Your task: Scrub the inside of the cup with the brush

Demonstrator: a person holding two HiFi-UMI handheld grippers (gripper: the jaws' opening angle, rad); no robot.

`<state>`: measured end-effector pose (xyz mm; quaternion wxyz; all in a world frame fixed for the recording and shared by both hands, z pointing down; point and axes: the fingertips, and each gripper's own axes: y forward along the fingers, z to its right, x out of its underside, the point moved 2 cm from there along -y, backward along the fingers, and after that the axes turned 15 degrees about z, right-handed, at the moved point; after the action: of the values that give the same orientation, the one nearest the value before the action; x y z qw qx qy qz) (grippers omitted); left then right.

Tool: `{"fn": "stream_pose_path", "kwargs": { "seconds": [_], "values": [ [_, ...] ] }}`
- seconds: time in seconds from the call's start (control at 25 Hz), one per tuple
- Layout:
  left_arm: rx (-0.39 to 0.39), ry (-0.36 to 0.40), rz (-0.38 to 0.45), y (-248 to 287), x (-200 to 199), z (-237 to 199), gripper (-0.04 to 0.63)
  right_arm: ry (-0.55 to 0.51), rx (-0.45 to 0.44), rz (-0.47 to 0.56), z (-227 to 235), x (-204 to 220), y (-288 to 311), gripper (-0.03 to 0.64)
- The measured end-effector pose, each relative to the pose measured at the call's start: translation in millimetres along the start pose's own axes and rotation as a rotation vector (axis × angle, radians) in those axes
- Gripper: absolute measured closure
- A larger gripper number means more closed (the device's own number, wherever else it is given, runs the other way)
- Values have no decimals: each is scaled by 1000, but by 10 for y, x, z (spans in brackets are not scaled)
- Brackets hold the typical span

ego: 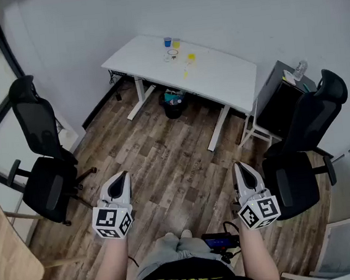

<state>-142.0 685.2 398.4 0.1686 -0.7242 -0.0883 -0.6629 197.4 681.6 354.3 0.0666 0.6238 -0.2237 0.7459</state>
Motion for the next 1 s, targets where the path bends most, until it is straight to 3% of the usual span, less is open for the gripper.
{"fn": "stream_pose_path", "kwargs": {
  "seconds": [0.56,1.0],
  "values": [
    [-18,-4,-8,176,66,93,594,-6,-45,7,136,-25,116,611],
    [-45,-13,-24,525,266,189,592,30,-82,19,527,53,423,611]
  ]
}}
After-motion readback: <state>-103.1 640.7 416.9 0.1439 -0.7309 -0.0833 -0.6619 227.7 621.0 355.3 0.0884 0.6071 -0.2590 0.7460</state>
